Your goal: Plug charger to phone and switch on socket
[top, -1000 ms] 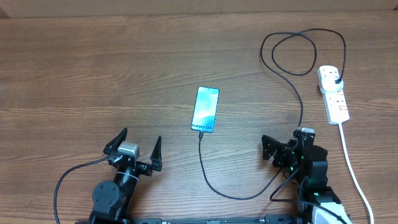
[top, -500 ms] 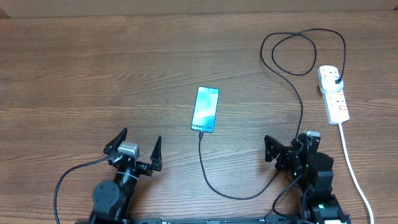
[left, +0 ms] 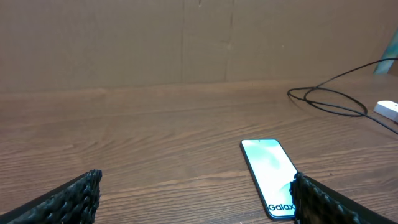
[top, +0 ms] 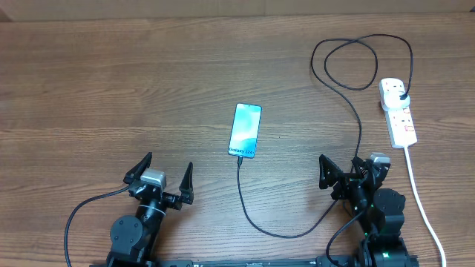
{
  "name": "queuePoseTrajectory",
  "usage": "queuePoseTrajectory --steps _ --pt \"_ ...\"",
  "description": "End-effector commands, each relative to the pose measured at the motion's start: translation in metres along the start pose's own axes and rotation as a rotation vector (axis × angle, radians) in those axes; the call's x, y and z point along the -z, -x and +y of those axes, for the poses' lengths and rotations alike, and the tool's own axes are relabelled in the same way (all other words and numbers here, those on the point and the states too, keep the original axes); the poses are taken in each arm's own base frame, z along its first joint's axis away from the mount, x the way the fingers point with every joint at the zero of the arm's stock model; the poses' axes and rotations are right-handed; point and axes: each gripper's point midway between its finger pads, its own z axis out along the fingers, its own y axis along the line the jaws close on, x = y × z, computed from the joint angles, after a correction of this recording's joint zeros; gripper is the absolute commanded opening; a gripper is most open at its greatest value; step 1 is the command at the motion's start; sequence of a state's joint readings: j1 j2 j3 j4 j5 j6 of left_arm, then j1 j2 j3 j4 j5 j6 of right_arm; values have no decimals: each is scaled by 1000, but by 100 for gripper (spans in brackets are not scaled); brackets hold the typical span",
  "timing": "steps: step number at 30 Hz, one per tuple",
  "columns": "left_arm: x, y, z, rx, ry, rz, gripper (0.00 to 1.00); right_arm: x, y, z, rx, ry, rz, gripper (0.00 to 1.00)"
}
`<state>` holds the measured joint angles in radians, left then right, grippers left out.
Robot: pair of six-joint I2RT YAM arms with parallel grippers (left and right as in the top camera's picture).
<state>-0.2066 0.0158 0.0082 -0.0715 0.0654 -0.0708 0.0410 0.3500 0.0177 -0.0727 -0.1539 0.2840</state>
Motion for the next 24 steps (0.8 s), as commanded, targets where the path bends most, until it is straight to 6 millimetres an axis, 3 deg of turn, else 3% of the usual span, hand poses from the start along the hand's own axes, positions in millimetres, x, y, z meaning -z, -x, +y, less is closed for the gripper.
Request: queuePoseTrajectory --steps 1,9,24 --pt "0 0 4 -19 19 -6 99 0 -2 1 3 10 -3 100" --pt "0 0 4 -19 19 -6 99 1 0 1 4 5 -12 100" --pt "0 0 4 -19 19 -6 100 9 22 11 23 44 -115 100"
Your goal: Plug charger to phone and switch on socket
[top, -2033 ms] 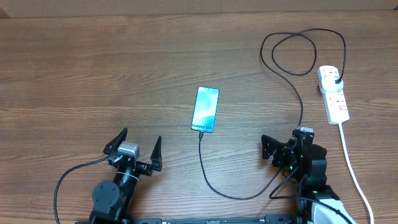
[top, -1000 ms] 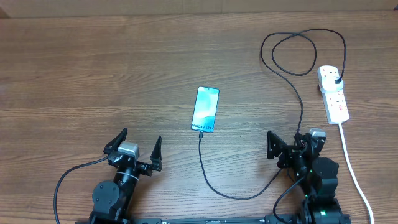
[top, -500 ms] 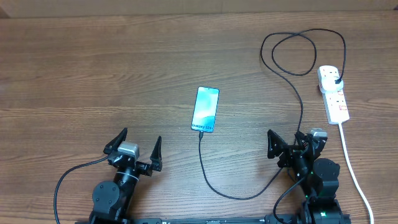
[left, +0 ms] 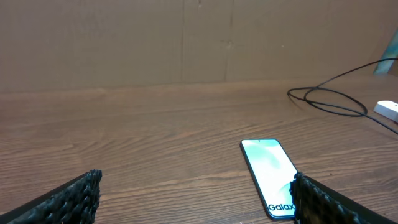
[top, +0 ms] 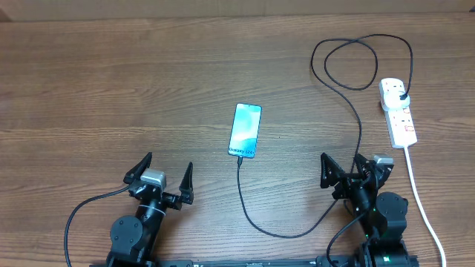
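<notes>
The phone (top: pixel 246 130) lies face up in the middle of the table with its screen lit, and shows again in the left wrist view as the phone (left: pixel 268 175). A black charger cable (top: pixel 256 219) runs from its near end, loops round and up to a plug in the white power strip (top: pixel 398 111) at the right. My left gripper (top: pixel 162 174) stands open near the front left, nothing between its fingers. My right gripper (top: pixel 349 169) is open at the front right, beside the cable.
A white lead (top: pixel 423 204) runs from the power strip down to the front edge past the right arm. A cardboard wall (left: pixel 186 37) stands behind the table. The cable loop (top: pixel 360 63) lies at the back right.
The right arm has shifted slightly, its gripper a little lower and to the right. The phone, the cable, the strip and the left gripper stay where they were.
</notes>
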{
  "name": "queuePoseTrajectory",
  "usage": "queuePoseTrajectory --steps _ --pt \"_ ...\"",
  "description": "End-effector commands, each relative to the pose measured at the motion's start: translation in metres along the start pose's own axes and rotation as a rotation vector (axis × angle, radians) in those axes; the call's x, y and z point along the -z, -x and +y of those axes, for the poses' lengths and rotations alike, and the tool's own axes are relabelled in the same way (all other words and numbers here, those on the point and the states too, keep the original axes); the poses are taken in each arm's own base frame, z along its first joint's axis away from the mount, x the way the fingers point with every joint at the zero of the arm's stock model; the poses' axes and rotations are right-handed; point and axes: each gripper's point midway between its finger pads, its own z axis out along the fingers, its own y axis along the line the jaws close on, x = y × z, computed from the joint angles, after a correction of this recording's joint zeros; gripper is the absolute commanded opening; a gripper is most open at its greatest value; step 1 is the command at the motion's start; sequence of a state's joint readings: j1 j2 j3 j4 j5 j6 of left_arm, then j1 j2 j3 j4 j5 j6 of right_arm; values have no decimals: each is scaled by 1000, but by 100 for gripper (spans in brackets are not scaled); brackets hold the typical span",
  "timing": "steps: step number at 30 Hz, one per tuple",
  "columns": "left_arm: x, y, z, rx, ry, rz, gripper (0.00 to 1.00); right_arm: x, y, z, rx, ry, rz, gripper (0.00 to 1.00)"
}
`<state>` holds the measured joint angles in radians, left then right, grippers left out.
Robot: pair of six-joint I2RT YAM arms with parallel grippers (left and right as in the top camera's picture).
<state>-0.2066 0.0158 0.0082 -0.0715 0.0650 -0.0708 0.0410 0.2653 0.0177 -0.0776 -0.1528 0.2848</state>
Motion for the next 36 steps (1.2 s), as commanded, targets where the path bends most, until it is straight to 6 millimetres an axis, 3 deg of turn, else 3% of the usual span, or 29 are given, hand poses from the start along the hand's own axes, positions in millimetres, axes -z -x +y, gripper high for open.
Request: queuePoseTrajectory --steps 1,13,36 --pt "0 0 4 -19 19 -6 99 4 10 5 13 24 -58 100" --pt "0 0 4 -19 18 -6 99 22 47 24 47 98 -235 100" --pt "0 0 4 -19 19 -6 99 23 48 24 47 98 -238 100"
